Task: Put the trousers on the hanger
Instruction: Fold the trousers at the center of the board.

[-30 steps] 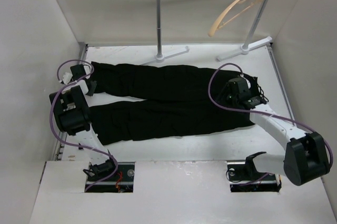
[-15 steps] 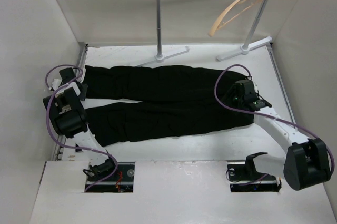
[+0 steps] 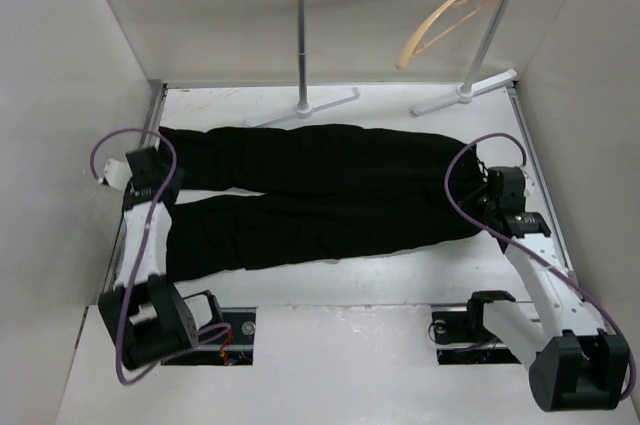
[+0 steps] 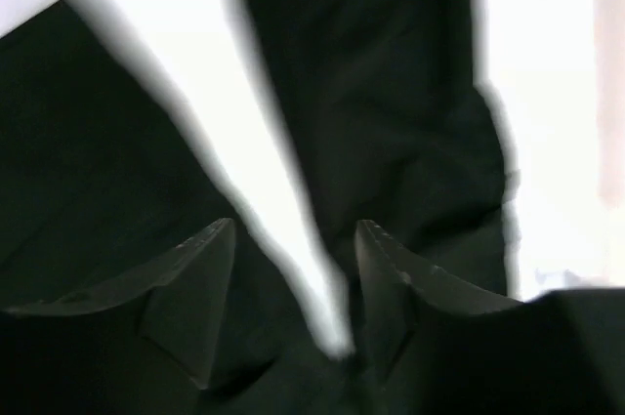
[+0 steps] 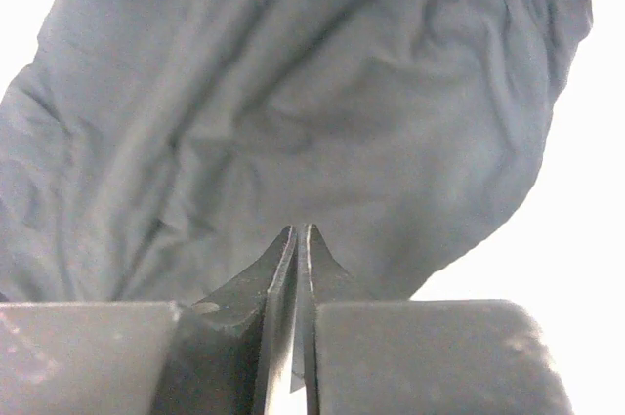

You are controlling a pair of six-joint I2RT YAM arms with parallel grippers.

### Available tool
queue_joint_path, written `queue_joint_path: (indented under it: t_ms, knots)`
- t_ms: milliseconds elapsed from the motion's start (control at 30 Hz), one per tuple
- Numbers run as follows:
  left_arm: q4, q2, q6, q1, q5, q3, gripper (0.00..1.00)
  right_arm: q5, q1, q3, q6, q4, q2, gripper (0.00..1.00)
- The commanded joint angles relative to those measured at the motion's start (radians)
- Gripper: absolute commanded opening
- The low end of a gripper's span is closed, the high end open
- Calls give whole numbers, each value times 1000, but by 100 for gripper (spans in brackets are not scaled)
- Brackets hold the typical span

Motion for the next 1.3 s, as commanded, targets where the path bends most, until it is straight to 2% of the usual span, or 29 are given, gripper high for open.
queue_joint_path:
  t_ms: [0,67,133,267,433,633,767,900,967,1000,1067,1100,1200,1267]
  knots:
    - [-205,-128,-7,21,-21,-151,47,1,65,-24,17,-61,-34,13]
    - [-314,-243,-1,65,-18,-210,45,-1,118,-39,25,-62,-54,19]
    - [-443,-317,2,90,-31,-225,45,-7,178,-50,27,-56,-65,28]
    - [-669,-327,-70,111,-64,-211,48,-53,273,-56,16,-39,-62,45]
    - [-813,-355,-122,183,-57,-178,51,-111,343,-96,20,17,-70,54]
    - [-804,-256,-189,166,-83,-197,52,-170,358,-120,17,76,-53,56]
    - [-712,-203,-214,163,-84,-279,50,-174,358,-120,8,83,-44,58]
    - [-617,-171,-232,176,-63,-297,49,-179,356,-133,8,79,-48,58]
    - [-579,-140,-231,173,-70,-300,45,-173,346,-143,13,79,-48,58]
    - [-550,-134,-229,177,-72,-311,39,-168,340,-149,17,79,-48,58]
    - [-481,-134,-222,183,-61,-334,18,-156,321,-153,31,74,-45,58]
    - [-453,-142,-214,182,-52,-339,13,-147,304,-154,40,65,-48,57]
    - [-373,-194,-186,153,-52,-327,7,-93,214,-151,85,1,-100,36]
    - [-347,-222,-160,127,-67,-301,6,-53,131,-137,99,-47,-134,18]
